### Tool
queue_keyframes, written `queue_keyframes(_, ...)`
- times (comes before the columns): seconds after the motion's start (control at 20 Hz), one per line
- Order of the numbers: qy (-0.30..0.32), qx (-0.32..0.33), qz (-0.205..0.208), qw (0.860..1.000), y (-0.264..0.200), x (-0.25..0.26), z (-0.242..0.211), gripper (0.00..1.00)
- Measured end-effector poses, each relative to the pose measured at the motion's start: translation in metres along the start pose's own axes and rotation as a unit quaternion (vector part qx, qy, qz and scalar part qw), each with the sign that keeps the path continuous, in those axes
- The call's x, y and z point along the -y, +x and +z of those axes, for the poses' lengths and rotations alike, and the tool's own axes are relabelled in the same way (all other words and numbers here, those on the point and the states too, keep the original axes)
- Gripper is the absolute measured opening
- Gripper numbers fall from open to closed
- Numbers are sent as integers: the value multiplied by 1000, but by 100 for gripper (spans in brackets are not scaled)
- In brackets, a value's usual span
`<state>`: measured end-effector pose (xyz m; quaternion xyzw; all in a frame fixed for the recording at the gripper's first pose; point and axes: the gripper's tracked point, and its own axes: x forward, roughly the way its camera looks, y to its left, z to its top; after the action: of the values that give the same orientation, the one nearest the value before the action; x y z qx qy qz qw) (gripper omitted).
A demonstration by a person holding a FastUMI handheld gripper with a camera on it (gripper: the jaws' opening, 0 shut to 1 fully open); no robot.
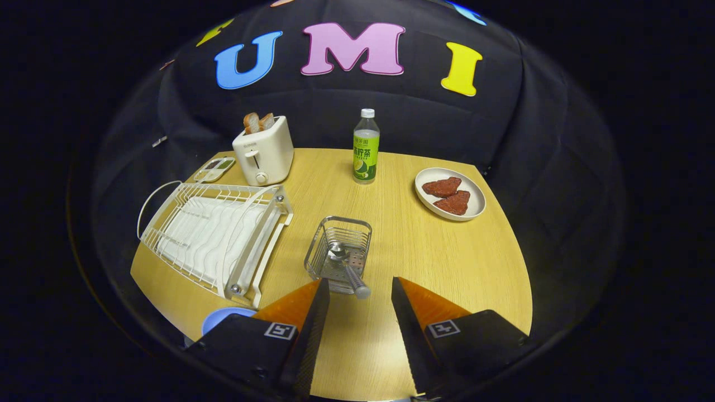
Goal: Take the plate from the dish rack, then take the spoon from the basket and place it into the plate.
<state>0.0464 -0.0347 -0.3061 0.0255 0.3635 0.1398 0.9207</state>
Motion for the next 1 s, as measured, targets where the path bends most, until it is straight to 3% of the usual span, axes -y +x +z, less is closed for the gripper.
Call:
queue_keyframes(0.2,-20,-25,15,999,23,-4,-10,58)
queue_keyframes(0.35,-26,-22,21,999,29,-10,-10,44)
queue_keyframes(0.5,-25,-24,30,999,27,-16,-10,22)
queue_keyframes(0.6,-23,-27,38,999,26,-20,-11,16)
queue_keyframes(1.0,-1,-8,17,1000,-3,-12,-1,12)
